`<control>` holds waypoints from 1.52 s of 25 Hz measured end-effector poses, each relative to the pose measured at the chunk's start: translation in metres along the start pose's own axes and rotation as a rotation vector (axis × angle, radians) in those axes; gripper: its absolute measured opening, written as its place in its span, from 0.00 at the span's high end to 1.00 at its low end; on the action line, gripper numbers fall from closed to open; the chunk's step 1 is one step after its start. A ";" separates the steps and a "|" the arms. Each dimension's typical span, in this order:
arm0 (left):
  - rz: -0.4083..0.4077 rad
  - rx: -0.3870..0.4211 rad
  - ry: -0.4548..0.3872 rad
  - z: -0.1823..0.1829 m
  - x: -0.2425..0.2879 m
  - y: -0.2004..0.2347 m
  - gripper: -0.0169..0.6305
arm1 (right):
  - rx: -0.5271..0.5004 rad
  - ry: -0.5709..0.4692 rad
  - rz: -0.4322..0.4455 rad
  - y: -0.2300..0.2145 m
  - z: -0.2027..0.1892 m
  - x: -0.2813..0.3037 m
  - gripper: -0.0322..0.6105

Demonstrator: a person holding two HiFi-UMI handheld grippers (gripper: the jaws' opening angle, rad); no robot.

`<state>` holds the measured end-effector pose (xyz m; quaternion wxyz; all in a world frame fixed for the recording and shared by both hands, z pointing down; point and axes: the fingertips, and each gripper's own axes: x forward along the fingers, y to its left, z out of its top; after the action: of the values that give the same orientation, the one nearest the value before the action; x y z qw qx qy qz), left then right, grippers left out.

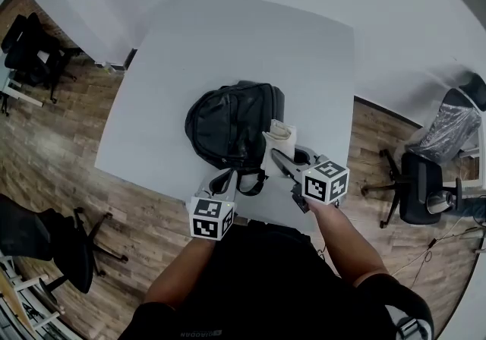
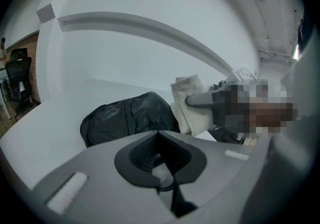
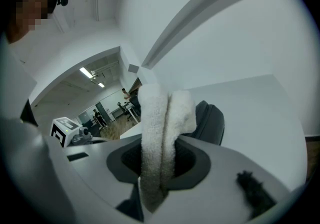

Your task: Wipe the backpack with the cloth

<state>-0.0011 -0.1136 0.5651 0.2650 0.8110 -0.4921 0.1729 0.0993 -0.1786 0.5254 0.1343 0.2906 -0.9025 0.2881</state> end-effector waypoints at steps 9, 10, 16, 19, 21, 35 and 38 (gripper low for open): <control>0.099 -0.056 0.019 -0.014 -0.019 0.007 0.96 | 0.046 -0.028 0.024 -0.017 -0.003 -0.015 0.80; 0.105 -0.056 0.020 -0.013 -0.021 0.009 0.96 | 0.050 -0.036 0.021 -0.018 -0.003 -0.017 0.80; 0.098 -0.018 0.018 -0.004 -0.030 0.003 0.96 | 0.069 -0.080 0.000 -0.019 -0.002 -0.024 0.80; 0.092 0.003 0.007 -0.002 -0.037 0.000 0.96 | 0.068 -0.100 -0.010 -0.016 0.000 -0.023 0.80; 0.088 0.011 0.002 -0.005 -0.043 -0.003 0.96 | 0.059 -0.096 -0.013 -0.011 -0.004 -0.023 0.80; 0.103 -0.025 -0.089 -0.044 -0.124 -0.017 0.96 | -0.003 -0.099 -0.093 0.034 -0.031 -0.048 0.80; 0.098 -0.025 -0.107 -0.051 -0.143 -0.026 0.96 | -0.029 -0.110 -0.097 0.053 -0.037 -0.061 0.80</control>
<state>-0.0443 0.0275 0.5224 0.2399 0.7906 -0.5468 0.1360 0.1185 -0.0938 0.5059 0.1024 0.3477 -0.8973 0.2518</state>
